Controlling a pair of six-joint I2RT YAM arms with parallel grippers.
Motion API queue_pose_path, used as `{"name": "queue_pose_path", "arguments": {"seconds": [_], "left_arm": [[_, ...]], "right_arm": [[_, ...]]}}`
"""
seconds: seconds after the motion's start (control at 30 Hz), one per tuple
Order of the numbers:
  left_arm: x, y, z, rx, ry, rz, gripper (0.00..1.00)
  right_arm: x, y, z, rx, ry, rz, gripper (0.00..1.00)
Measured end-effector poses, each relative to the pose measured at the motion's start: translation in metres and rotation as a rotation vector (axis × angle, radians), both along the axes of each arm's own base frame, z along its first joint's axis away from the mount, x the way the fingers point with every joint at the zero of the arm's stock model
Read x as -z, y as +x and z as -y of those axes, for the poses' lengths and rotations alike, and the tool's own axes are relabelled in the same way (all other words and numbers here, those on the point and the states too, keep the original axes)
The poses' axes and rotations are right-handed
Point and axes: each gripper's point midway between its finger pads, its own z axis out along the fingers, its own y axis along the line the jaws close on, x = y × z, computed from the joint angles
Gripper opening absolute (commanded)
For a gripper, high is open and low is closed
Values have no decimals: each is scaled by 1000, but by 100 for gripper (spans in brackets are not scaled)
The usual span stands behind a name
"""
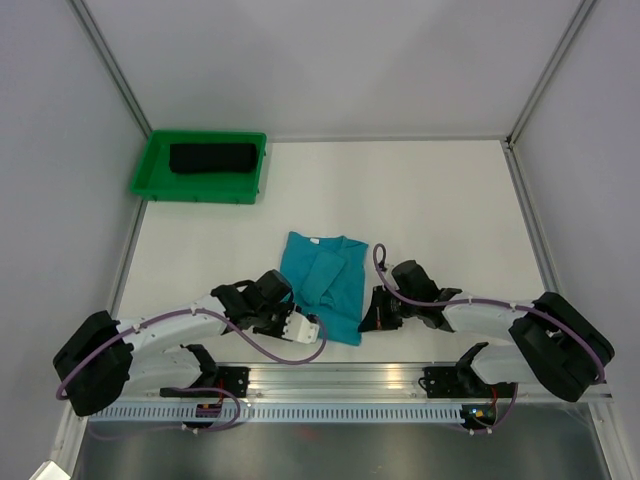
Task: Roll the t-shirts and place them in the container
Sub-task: Roll the tshirt
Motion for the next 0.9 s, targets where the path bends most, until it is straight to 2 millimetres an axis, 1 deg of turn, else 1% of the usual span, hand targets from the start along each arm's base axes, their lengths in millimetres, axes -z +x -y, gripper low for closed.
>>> {"name": "queue_pose_path", "arguments": {"seconds": [0.03,0.07,0.1,0.13,0.17,0.2,0.27,0.33,0.37,0.47,0.5,0.57,0.6,0.63,0.7,0.77,0.87,0.9], "left_arm": [[1,1,2,-1,-3,1,28],[1,3,4,-4,-9,7,19],[2,4,5,-8,-11,11,15],[1,5,5,-13,-15,16,12],[1,5,6,-16,-17,17,4],[1,5,6,-19,-18,15,3],[0,5,6,-25,-18,10,2],[-2,2,5,-31,-13,-9,2],[-4,-3,5,-29,-11,-37,2],[-8,-14,3,-27,-1,-106,2],[-12,-17,3,-31,-4,-140,2],[-20,-21,3,-50,-11,-211,2],[-25,-21,3,-68,-19,-244,2],[-29,-20,3,-88,-27,-279,2],[-38,-17,3,-124,-47,-344,2],[-47,-10,3,-167,-65,-405,2],[-52,-2,2,-198,-77,-460,2],[-52,-2,1,-203,-79,-477,2]], "right_arm": [[0,-1,0,-2,-1,-3,0],[1,-1,0,-5,-1,-5,1],[1,-2,0,-10,-1,-4,5],[1,-2,1,-13,-1,-2,7],[1,-2,1,-18,-5,2,8],[-1,-2,2,-21,-9,6,11],[-6,1,1,-30,-9,26,14],[-15,6,-1,-39,-4,58,23],[-20,9,-2,-45,-2,75,30],[-30,17,-3,-73,-14,126,39],[-34,19,-3,-82,-23,149,45],[-45,25,0,-92,-42,207,48],[-53,29,1,-97,-47,245,51],[-61,33,2,-99,-49,283,51],[-77,39,3,-106,-44,360,53],[-90,43,4,-119,-35,430,54],[-95,43,7,-155,-40,491,55],[-95,43,8,-173,-45,509,59]]}}
